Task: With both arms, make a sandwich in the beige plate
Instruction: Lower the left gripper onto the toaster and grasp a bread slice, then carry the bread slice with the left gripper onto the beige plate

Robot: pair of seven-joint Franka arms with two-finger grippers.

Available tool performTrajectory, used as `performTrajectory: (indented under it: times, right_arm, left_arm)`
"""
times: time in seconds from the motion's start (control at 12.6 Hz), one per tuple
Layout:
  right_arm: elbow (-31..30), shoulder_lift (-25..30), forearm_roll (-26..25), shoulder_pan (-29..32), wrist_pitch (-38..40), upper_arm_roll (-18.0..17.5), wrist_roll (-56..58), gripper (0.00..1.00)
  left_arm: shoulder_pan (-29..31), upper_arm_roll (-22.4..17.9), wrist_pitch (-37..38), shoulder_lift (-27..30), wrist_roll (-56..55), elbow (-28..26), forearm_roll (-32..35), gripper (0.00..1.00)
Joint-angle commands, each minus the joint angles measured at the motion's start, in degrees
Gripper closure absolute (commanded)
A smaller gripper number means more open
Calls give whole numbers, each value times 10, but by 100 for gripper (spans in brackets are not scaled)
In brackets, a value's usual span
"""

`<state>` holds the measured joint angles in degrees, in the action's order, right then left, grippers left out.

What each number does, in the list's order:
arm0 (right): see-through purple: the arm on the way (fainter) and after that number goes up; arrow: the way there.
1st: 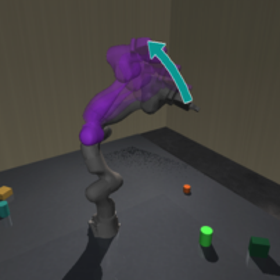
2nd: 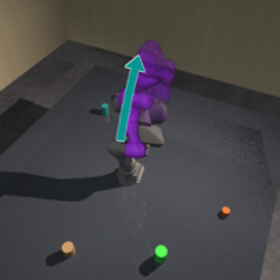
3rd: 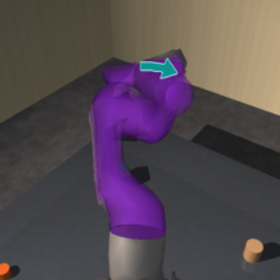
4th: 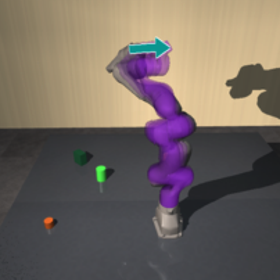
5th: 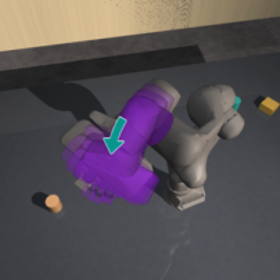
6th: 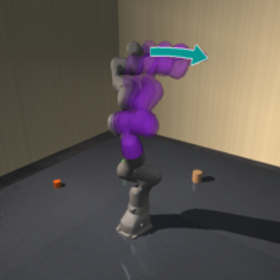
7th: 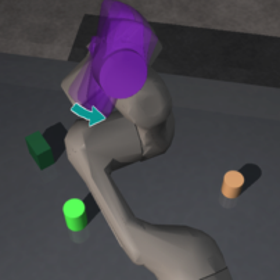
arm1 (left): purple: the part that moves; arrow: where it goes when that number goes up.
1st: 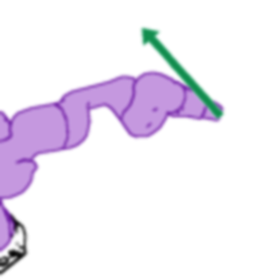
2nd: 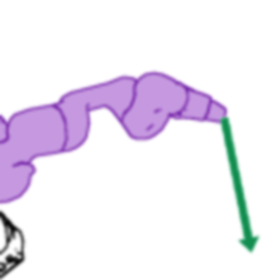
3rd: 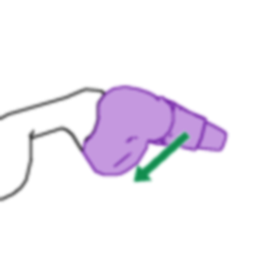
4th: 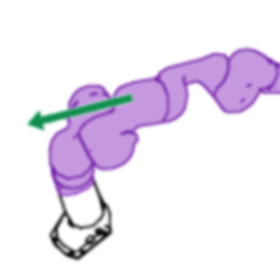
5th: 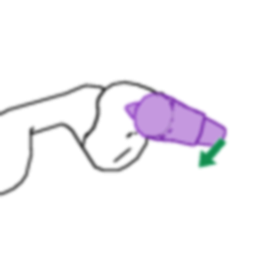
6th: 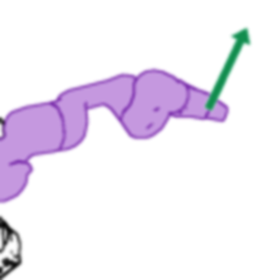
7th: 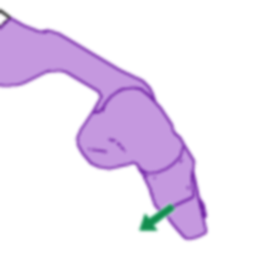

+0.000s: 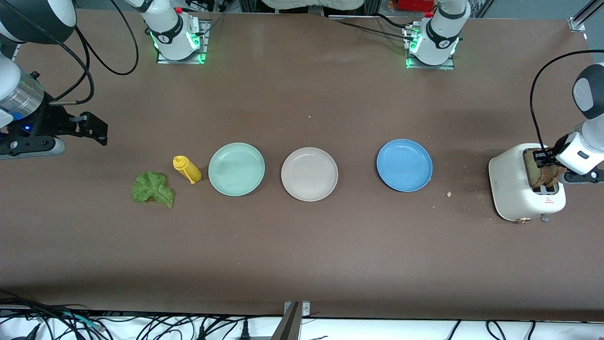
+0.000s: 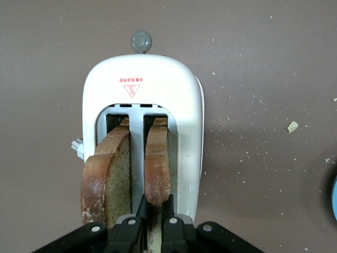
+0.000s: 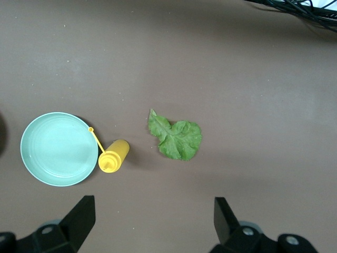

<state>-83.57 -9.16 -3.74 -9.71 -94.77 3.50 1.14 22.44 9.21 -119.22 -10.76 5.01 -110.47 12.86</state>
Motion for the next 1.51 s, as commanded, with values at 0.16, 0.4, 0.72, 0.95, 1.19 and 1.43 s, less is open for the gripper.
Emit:
performTrajectory:
  times: [0.16, 0.4, 0.72, 0.95, 1.19, 1.43]
  right_arm:
    - [-7, 10, -8, 0, -2, 0, -3, 0]
    - [-7, 10, -8, 0, -1, 0, -3, 0]
    - [-7, 10, -8, 0, -1, -1, -3, 0]
    - [-7, 10, -8, 0, -2, -1, -3, 0]
    - [-7, 10, -8, 0, -2, 0, -3, 0]
    - [-7, 10, -8, 0, -1, 0, -5, 0]
  left_arm:
    - [4, 25, 105, 28, 4, 56, 34, 100]
    - [4, 73, 177, 28, 4, 115, 34, 100]
    - [2, 154, 226, 28, -3, 134, -40, 100]
    - [0, 205, 231, 19, -12, 139, -164, 100]
    - [-62, 230, 225, -69, -18, 162, -238, 100]
    - [-86, 230, 223, -152, -18, 208, -367, 100]
